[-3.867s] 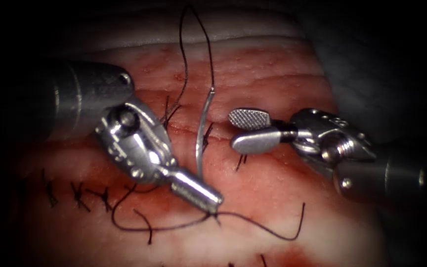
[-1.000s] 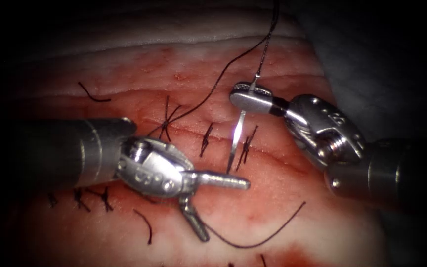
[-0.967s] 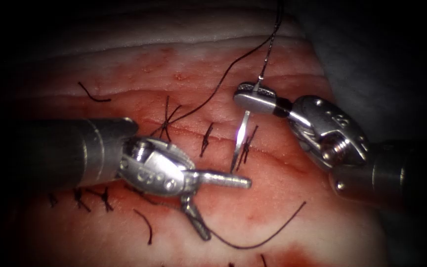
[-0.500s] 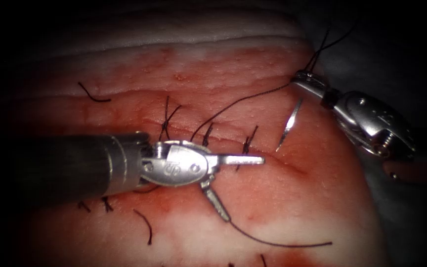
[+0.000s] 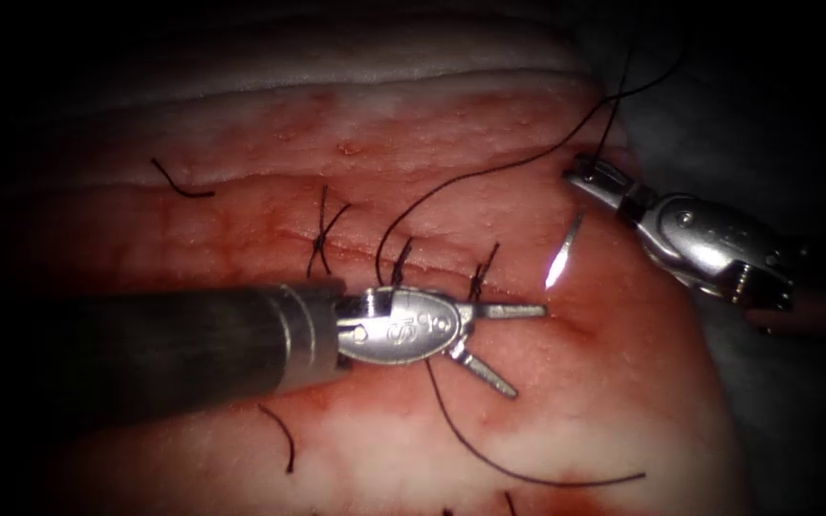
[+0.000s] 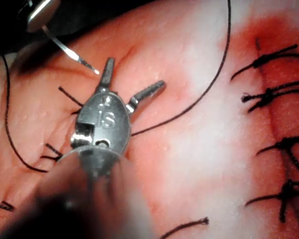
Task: Wound Closure
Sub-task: Use the right needle driver to throw the needle through the top of the incision.
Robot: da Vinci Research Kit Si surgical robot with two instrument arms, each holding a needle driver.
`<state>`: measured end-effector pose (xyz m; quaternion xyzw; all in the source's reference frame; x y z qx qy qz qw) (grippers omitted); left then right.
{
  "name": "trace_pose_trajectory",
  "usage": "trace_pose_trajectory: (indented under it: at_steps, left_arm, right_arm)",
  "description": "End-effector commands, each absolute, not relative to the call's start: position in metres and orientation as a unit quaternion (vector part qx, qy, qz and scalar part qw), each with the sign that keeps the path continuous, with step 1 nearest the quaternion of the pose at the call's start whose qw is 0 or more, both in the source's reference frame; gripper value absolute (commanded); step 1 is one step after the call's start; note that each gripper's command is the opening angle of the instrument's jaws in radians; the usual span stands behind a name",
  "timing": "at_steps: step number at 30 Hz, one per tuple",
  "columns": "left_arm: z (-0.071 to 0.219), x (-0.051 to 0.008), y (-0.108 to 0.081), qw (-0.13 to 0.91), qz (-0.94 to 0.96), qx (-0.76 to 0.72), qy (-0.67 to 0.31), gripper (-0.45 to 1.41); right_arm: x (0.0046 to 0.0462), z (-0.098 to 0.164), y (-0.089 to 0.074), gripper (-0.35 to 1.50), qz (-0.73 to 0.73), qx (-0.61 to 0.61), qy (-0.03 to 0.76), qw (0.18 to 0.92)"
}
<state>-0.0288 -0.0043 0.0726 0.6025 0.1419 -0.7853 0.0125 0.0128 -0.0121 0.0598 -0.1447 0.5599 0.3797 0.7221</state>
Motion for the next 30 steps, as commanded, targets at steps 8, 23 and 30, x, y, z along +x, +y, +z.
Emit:
trace_pose_trajectory:
  at_steps: [8,23,30]
  left_arm:
    - [0.0781,-0.0287,-0.0065,-0.009,-0.855,0.494,0.158,0.26]
    - [0.0767,-0.0257,-0.0087,-0.021,-0.879,0.438,0.188,0.19]
    - [0.0764,-0.0258,-0.0093,-0.021,-0.879,0.437,0.19,0.17]
  right_arm:
    - [0.0138,0.0598,-0.0123,-0.35,0.349,-0.164,0.56,0.733]
    - [0.0146,0.0597,-0.0127,-0.35,0.312,-0.209,0.558,0.74]
    - [0.0159,0.0603,-0.0136,-0.35,0.285,-0.231,0.555,0.746]
